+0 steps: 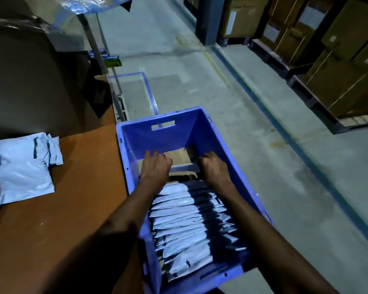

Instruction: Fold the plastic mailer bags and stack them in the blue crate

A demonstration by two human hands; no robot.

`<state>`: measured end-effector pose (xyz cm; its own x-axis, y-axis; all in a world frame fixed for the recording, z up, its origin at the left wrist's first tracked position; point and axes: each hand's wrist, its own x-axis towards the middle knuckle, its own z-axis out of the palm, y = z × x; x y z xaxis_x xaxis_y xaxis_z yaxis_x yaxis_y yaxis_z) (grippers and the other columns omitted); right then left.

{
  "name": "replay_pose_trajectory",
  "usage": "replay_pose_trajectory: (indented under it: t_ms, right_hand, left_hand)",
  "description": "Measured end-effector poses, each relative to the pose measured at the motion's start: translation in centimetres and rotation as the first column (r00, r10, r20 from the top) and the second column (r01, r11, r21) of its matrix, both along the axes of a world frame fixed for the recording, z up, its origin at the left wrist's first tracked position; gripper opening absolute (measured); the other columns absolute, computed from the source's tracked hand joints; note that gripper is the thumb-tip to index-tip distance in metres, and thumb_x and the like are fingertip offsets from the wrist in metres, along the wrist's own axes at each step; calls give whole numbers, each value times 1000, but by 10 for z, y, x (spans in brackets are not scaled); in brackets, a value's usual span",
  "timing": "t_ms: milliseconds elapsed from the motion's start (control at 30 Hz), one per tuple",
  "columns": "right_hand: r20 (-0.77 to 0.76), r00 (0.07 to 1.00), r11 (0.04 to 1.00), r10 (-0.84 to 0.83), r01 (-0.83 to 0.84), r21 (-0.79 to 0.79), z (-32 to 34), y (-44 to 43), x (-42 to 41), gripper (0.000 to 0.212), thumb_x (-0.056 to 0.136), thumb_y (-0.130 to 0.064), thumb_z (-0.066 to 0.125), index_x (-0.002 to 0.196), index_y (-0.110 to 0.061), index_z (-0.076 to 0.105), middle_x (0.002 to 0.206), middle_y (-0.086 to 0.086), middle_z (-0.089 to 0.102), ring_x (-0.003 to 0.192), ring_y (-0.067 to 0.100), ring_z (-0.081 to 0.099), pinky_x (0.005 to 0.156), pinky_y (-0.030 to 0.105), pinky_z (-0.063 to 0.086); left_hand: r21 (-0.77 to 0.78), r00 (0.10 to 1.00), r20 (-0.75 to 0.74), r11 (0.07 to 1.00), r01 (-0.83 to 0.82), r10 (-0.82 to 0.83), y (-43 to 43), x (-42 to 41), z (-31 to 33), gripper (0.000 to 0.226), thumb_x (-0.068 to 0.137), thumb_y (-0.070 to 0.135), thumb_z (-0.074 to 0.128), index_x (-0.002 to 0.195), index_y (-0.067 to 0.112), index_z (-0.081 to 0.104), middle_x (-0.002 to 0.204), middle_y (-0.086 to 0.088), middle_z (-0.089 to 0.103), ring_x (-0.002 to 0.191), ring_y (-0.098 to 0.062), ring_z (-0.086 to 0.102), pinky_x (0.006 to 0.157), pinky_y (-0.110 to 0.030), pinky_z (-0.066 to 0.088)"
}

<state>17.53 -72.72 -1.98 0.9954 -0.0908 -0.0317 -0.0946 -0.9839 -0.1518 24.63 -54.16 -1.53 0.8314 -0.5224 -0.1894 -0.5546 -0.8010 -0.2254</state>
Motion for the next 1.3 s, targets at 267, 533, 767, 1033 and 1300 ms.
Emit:
replay_pose_trajectory:
  t_ms: [267,533,767,1033,1300]
  right_hand:
    - [-239,969,998,-65,68,6,-48,-2,-15,27,96,-3,50,114,-5,69,121,12,64,122,33,56,91,42,53]
    - [-291,955,977,52,11,212,-53,4,18,36,107,-38,51,136,-24,66,131,12,64,121,36,61,93,44,53]
    - [-509,858,984,66,30,178,-59,-1,20,66,107,-65,26,128,-20,71,131,16,67,121,37,62,89,40,47]
    - [-422,905,984,50,28,175,-41,9,15,56,109,-58,32,110,-18,71,120,15,70,111,38,64,86,40,46]
    - [-238,971,952,-23,94,291,-14,5,-7,32,105,-49,52,108,-24,71,109,6,73,107,31,66,73,33,43]
  left_hand:
    - [47,945,-281,986,-161,168,-1,-15,-40,33,93,17,60,126,22,60,131,-6,62,124,-27,59,114,-45,33]
    - [-31,737,-614,925,-379,281,-11,10,-46,49,103,33,37,151,30,49,158,-6,45,142,-32,42,114,-50,30]
    - [122,576,-737,908,-400,353,-5,6,-55,59,94,46,24,133,17,58,154,-12,50,133,-32,50,115,-50,34]
    - [87,617,-738,945,-316,275,-5,8,-47,53,78,39,26,108,15,62,131,-14,63,113,-34,59,94,-44,43]
    - [-118,671,-717,916,-384,189,7,-2,-3,34,97,16,47,125,10,64,144,-14,59,129,-35,56,106,-37,45]
